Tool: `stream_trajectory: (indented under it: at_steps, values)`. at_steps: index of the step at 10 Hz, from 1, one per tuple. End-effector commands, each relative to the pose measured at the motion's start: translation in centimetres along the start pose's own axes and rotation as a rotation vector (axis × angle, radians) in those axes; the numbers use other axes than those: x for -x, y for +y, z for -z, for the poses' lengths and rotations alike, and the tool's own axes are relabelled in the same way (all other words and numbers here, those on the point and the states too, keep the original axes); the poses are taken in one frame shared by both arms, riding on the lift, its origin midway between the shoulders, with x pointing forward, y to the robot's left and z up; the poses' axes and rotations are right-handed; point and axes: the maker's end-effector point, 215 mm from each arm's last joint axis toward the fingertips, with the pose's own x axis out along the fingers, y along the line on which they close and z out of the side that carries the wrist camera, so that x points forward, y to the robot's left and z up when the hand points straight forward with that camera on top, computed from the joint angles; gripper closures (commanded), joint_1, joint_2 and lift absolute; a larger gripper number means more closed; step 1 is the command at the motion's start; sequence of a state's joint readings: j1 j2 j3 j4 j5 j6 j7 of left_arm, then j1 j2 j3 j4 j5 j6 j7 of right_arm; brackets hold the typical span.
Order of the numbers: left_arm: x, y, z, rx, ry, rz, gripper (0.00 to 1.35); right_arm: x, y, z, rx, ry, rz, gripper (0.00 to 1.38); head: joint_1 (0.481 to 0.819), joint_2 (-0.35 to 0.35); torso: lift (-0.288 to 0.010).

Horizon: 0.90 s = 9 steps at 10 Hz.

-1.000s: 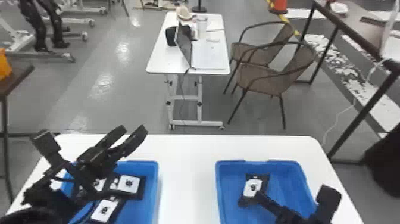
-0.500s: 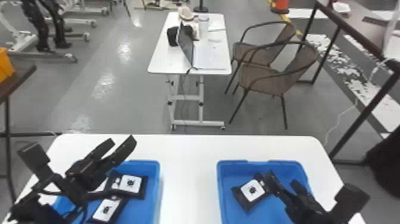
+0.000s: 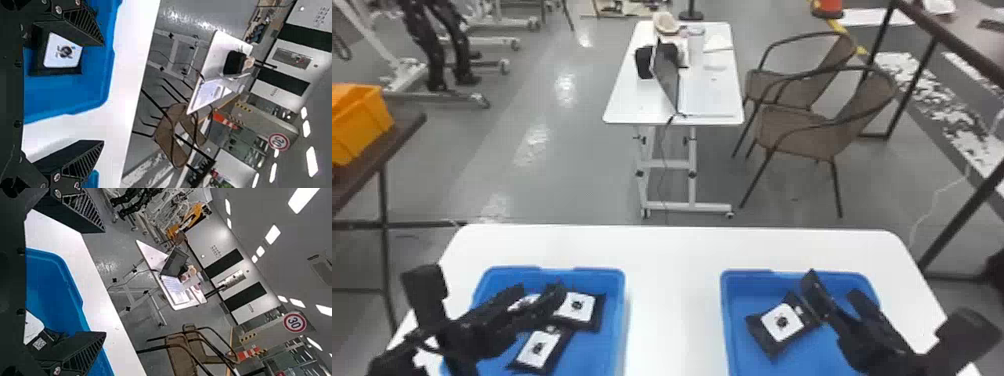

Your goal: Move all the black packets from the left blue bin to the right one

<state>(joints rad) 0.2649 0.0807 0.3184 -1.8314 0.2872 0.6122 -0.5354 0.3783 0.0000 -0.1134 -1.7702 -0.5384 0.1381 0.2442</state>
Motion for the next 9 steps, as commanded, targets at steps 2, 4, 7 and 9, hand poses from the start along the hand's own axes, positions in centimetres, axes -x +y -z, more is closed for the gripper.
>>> stream_trajectory:
  at_steps: [2, 4, 7, 9]
  values:
    - [1.6, 5.1, 2.2, -0.064, 0.121, -0.148, 0.14, -0.2, 0.5, 0.0, -0.009, -0.003, -0.009, 0.09, 0.695, 0.081, 0.0]
    - [1.5, 7.5, 2.4, -0.173, 0.237, -0.209, 0.14, -0.4, 0.7, 0.2, -0.019, 0.001, -0.016, 0.08, 0.695, 0.13, 0.0]
    - [-2.1, 7.2, 5.1, -0.213, 0.355, -0.144, 0.15, -0.3, 0.6, 0.6, -0.039, 0.004, -0.016, 0.09, 0.695, 0.145, 0.0]
    - [-5.2, 5.9, 5.8, -0.302, 0.42, -0.104, 0.15, -0.2, 0.4, 0.8, -0.052, 0.006, -0.013, 0.09, 0.695, 0.12, 0.0]
